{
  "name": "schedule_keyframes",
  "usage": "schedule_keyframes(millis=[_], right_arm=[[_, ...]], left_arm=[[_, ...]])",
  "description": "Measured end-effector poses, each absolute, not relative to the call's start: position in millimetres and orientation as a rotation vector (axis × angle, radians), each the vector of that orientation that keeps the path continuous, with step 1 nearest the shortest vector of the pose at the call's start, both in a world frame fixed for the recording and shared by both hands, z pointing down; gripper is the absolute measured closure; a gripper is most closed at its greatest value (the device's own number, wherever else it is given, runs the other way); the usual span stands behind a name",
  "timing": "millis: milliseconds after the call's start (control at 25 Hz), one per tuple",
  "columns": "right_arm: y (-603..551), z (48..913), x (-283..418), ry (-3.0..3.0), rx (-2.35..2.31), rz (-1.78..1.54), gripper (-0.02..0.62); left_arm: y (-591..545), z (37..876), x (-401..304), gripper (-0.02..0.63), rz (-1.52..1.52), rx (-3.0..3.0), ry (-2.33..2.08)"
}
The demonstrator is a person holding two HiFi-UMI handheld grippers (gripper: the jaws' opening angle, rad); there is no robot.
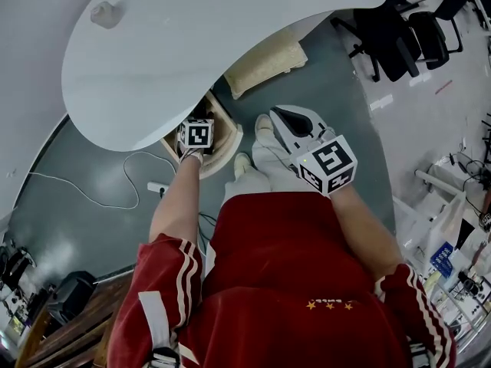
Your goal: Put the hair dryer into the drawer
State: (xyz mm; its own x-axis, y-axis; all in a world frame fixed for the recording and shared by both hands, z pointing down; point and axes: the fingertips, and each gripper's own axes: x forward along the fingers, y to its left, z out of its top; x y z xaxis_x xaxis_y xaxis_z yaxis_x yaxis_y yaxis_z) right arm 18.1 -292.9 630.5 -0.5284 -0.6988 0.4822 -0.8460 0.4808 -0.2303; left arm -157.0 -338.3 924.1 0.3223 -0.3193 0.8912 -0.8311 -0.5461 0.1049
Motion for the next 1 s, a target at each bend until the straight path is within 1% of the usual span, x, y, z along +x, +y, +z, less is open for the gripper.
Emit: schedule_keyframes(millis=[240,400,600,1000], right_arm=[[-283,626,17,-2.407,1.309,0.619,0.591],[-277,619,17,-2.412,1.321,0.605,0.591],[-272,605,12,-2.428,1.34,0.576,0.591],[-249,575,-4,-2.456,1.36,0.505,0.591]], left_arm=[[-337,921,-159,0.324,1.179,2.027,-1.014],[-331,913,-156,0.291,1.168,2.054,-1.0],[-324,904,-152,0.298,1.146,2.094,-0.982],[-312,859,-143,0.304,1.092,2.19,-0.98]])
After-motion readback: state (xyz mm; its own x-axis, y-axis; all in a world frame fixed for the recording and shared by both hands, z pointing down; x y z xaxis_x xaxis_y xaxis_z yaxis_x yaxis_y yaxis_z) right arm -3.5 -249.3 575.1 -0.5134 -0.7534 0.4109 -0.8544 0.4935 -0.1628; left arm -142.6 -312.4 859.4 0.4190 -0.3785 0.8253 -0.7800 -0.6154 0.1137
